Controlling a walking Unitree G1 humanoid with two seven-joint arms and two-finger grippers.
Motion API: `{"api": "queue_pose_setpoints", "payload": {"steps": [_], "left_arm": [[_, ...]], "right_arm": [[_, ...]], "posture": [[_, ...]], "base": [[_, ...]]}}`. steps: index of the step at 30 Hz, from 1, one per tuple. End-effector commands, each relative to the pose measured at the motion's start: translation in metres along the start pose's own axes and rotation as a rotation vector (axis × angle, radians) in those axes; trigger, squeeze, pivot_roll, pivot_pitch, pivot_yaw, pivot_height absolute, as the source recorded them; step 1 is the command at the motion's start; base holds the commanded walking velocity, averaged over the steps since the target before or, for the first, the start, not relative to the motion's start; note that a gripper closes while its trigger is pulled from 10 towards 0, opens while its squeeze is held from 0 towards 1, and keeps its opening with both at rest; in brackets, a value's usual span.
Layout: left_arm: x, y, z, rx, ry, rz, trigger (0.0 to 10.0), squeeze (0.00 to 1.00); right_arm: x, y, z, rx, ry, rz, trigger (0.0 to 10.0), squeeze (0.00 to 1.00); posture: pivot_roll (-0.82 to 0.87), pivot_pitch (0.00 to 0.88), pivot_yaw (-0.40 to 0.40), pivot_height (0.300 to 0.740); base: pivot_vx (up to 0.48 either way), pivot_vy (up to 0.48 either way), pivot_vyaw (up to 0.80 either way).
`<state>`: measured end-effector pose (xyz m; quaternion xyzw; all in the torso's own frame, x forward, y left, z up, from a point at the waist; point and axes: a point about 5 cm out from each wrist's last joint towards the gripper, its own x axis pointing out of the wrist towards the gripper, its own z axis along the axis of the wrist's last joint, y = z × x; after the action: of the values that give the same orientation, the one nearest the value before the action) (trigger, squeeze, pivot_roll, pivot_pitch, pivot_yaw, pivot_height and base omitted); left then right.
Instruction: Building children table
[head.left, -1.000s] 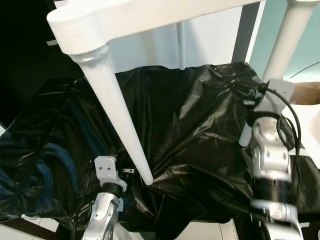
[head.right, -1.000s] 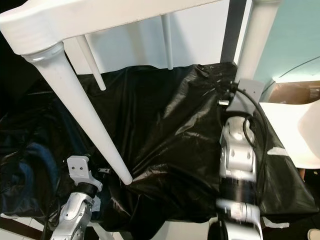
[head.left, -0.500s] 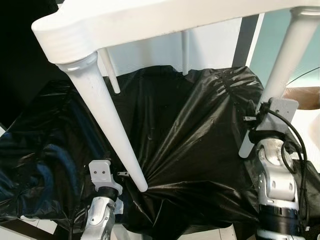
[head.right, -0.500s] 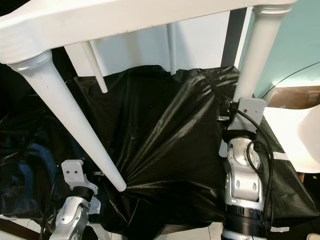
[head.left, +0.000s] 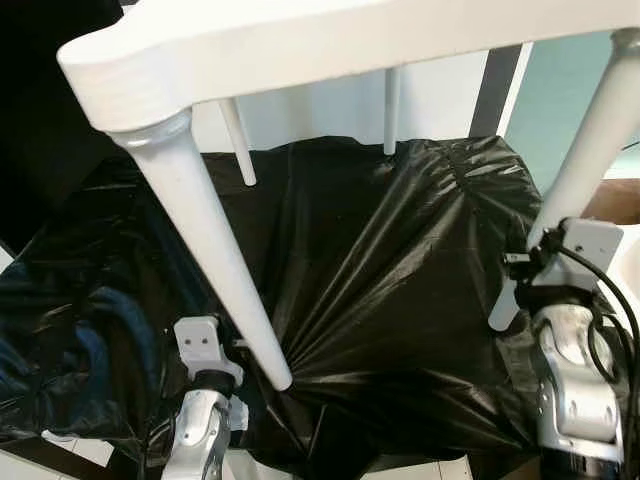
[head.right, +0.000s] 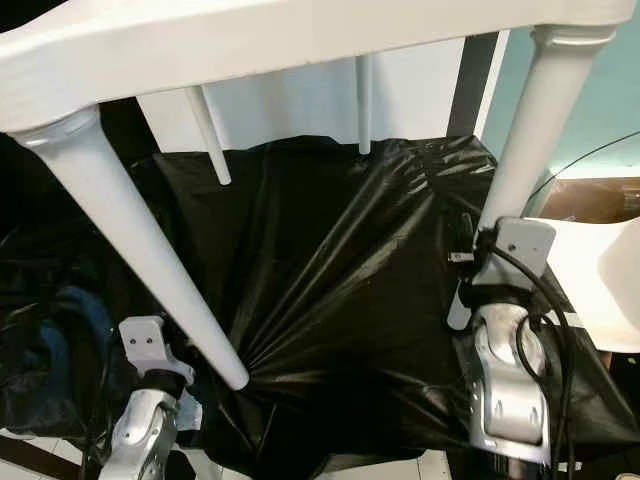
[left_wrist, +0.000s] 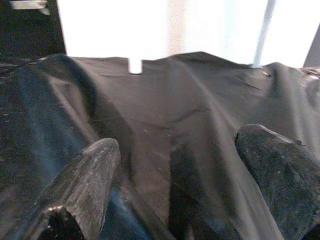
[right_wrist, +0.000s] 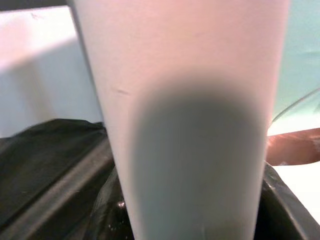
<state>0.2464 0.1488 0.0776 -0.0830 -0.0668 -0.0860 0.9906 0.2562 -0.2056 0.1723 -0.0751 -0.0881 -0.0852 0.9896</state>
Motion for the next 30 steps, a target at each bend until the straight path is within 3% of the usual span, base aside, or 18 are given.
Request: {"api": "queue_pose_setpoints", "payload": {"steps": [1,3,7,12,16,24,30], "left_arm": [[0.006,-0.015,0.002,-0.003,-0.011,-0.057,10.0,0.00],[0.005,-0.011,0.003,0.005,-0.011,-0.024,10.0,0.00],[0.000,0.013,-0.003,0.086,0.016,0.178,10.0,0.00],[-0.001,0.022,-0.002,0.090,0.011,0.251,10.0,0.00],[-0.003,0.024,0.000,0.092,0.002,0.253,10.0,0.00],[-0.005,0.013,-0.001,0.146,0.007,0.166,10.0,0.00],[0.002,0.011,0.002,0.176,0.002,0.167,10.0,0.00]], "right_arm": [[-0.025,0.034,-0.055,0.029,0.259,0.210,10.0,0.00],[-0.029,0.032,-0.055,0.041,0.247,0.225,10.0,0.00],[-0.037,0.036,-0.062,0.045,0.230,0.293,10.0,0.00],[-0.036,0.038,-0.063,0.044,0.215,0.317,10.0,0.00],[-0.035,0.041,-0.066,0.046,0.212,0.344,10.0,0.00],[-0.030,0.043,-0.073,0.064,0.230,0.343,10.0,0.00],[-0.023,0.046,-0.087,0.086,0.355,0.353,10.0,0.00]], "posture": [[-0.03,0.000,0.111,0.740],[-0.03,0.000,0.109,0.740],[-0.02,0.000,0.103,0.740],[-0.01,0.000,0.091,0.740],[0.00,0.000,0.082,0.740],[0.01,0.000,0.079,0.740],[0.01,0.000,0.088,0.740]], "base": [[0.000,0.000,0.00],[0.000,0.000,0.00],[0.000,0.000,0.00],[0.000,0.000,0.00],[0.000,0.000,0.00],[0.000,0.000,0.00],[0.000,0.000,0.00]]}}
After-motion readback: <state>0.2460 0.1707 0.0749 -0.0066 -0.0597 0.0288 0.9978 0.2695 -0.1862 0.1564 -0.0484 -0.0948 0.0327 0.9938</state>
